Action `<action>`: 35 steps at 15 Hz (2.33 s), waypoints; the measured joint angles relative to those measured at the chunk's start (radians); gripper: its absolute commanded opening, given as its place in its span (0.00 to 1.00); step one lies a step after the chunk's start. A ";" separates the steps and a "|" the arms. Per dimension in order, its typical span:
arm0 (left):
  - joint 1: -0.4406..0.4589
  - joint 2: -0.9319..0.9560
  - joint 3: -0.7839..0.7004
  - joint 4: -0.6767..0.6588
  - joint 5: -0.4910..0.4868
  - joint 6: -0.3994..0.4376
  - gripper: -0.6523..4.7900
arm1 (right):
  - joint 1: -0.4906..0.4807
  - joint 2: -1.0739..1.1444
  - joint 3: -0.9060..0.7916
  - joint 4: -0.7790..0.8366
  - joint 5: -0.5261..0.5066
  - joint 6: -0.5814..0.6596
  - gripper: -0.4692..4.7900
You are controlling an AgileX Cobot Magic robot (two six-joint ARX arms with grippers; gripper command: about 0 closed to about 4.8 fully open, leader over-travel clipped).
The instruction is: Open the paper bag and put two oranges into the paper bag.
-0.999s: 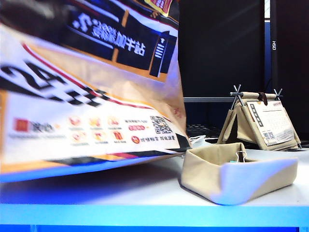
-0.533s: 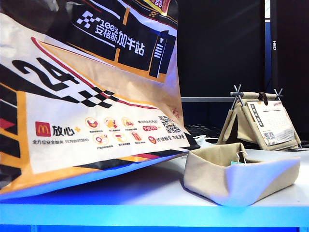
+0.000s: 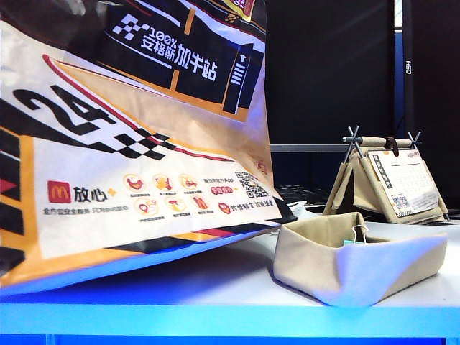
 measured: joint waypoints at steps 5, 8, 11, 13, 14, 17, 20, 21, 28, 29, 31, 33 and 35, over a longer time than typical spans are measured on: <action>0.000 0.000 0.000 0.000 0.000 0.000 0.11 | 0.001 0.011 0.000 0.032 -0.060 0.026 0.15; 0.000 0.000 0.000 0.000 0.000 0.000 0.11 | 0.002 0.012 0.000 0.050 -0.078 0.052 0.79; 0.000 0.000 0.000 0.000 0.000 0.000 0.11 | 0.002 0.012 0.000 0.064 -0.079 0.087 0.91; 0.000 0.000 0.000 0.000 0.000 0.000 0.11 | 0.002 0.012 0.000 0.078 -0.082 0.097 0.93; 0.000 0.000 0.000 0.000 0.000 0.000 0.11 | 0.002 0.012 0.000 0.078 -0.083 0.101 0.93; 0.000 0.000 0.000 0.000 -0.002 0.008 0.11 | 0.002 0.012 0.000 0.081 -0.083 0.104 0.91; 0.000 0.000 0.000 0.002 -0.110 0.029 0.11 | 0.002 0.011 0.019 0.130 -0.062 0.101 0.45; 0.000 0.000 0.000 0.003 -0.196 0.047 0.11 | 0.002 0.004 0.061 0.146 -0.038 0.058 0.24; 0.000 0.001 0.000 0.201 -0.421 0.118 0.11 | 0.000 -0.216 0.211 -0.069 0.430 -0.285 0.08; 0.000 -0.001 0.000 0.246 -0.421 0.120 0.11 | 0.000 -0.268 0.212 -0.139 0.485 -0.308 0.08; 0.000 -0.026 0.000 0.311 -0.422 0.119 0.11 | 0.000 -0.371 0.211 -0.193 0.582 -0.314 0.08; 0.000 -0.093 -0.004 0.392 -0.436 0.120 0.11 | 0.001 -0.504 0.215 -0.142 0.600 -0.317 0.08; 0.001 -0.130 -0.004 0.471 -0.465 0.120 0.11 | 0.002 -0.603 0.186 -0.129 0.656 -0.323 0.08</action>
